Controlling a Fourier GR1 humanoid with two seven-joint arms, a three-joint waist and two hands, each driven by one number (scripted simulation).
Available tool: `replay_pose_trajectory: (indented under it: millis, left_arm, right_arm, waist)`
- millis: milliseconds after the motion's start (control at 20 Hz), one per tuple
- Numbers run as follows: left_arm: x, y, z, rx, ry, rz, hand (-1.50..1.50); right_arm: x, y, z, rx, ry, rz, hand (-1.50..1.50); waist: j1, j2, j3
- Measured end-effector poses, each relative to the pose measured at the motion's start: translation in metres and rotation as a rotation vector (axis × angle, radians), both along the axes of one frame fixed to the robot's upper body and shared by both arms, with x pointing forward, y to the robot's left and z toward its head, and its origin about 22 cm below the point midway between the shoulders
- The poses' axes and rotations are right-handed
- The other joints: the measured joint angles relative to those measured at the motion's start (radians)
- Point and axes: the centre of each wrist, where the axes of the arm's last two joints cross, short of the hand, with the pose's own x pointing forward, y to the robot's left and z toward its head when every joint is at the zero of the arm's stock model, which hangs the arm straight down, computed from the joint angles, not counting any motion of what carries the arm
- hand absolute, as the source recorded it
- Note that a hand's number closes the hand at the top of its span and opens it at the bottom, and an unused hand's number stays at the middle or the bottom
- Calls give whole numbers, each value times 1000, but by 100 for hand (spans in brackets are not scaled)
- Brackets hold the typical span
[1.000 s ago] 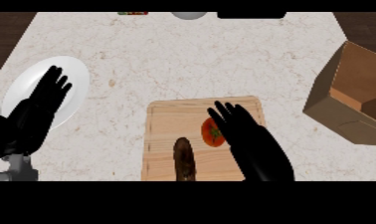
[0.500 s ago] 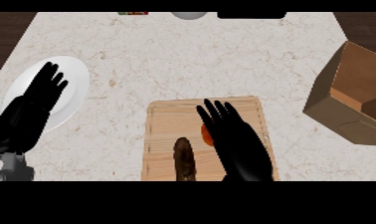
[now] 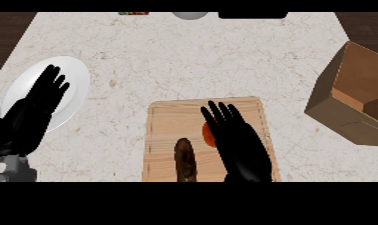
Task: Pick the tomato from the cutting board and place it in the cardboard box
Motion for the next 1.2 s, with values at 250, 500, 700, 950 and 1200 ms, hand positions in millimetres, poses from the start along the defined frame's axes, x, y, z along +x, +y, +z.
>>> replay_pose_trajectory:
  millis: [250, 500, 700, 950, 1200]
  left_arm:
    - [-3, -1, 5, 2, 2, -5, 0]
    - [-4, 1, 5, 3, -1, -4, 0]
    - [0, -1, -2, 6, 1, -3, 0]
    - [3, -7, 2, -1, 0, -4, 0]
    - [2, -2, -1, 6, 0, -3, 0]
  right_arm:
    - [5, 1, -14, -21, 7, -11, -150]
    - [18, 9, -23, -42, 28, -13, -150]
    - [17, 14, -28, -64, 43, -13, -150]
    - [26, 10, -39, -77, 60, -16, -150]
    - [37, 8, -49, -72, 55, -23, -150]
  waist:
    - [1, 0, 0]
    - [2, 0, 0]
    - [1, 0, 0]
    - [1, 0, 0]
    - [2, 0, 0]
